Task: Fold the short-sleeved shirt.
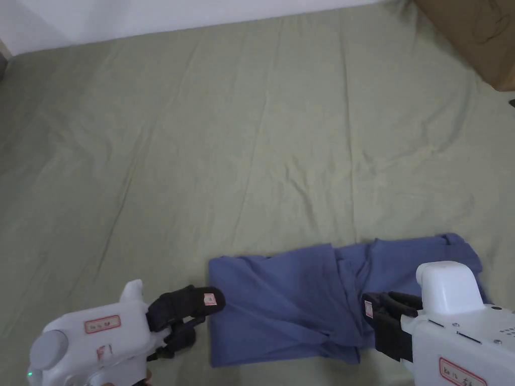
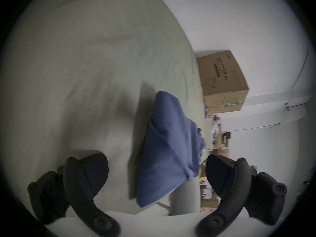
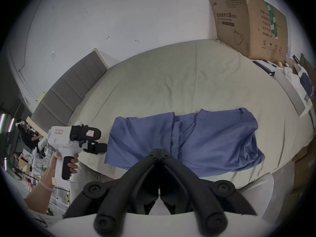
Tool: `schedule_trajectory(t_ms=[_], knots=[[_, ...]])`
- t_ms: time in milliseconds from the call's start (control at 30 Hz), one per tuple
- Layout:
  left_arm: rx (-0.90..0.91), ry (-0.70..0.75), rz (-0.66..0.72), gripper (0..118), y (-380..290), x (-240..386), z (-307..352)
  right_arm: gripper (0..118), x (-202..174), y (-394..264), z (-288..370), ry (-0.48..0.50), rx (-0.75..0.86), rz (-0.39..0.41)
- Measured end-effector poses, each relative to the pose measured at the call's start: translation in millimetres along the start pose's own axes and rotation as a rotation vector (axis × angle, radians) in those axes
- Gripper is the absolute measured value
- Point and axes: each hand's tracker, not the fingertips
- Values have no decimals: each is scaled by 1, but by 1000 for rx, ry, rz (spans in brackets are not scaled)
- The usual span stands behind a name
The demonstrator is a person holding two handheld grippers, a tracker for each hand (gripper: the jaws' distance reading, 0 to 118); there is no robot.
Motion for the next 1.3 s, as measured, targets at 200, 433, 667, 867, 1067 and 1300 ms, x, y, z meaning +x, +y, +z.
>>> schedule_trajectory(t_ms=[200,433,667,867,1067,1300], knots=[[-105,-148,15,102,11,-1,-38,0,-15,4,-6,1,-21,28],[-116,26,-37,9,20,7,-30,0,-26,8,-8,5,-38,55],[-63,121,-118,9,31,11,23,0,-28,11,-5,8,-26,59],[47,301,-92,9,39,0,100,0,-25,10,-6,41,7,47],[142,372,-51,9,22,46,125,0,-23,4,-8,47,13,63],[115,430,-277,9,-6,160,78,0,0,0,-5,69,37,27]])
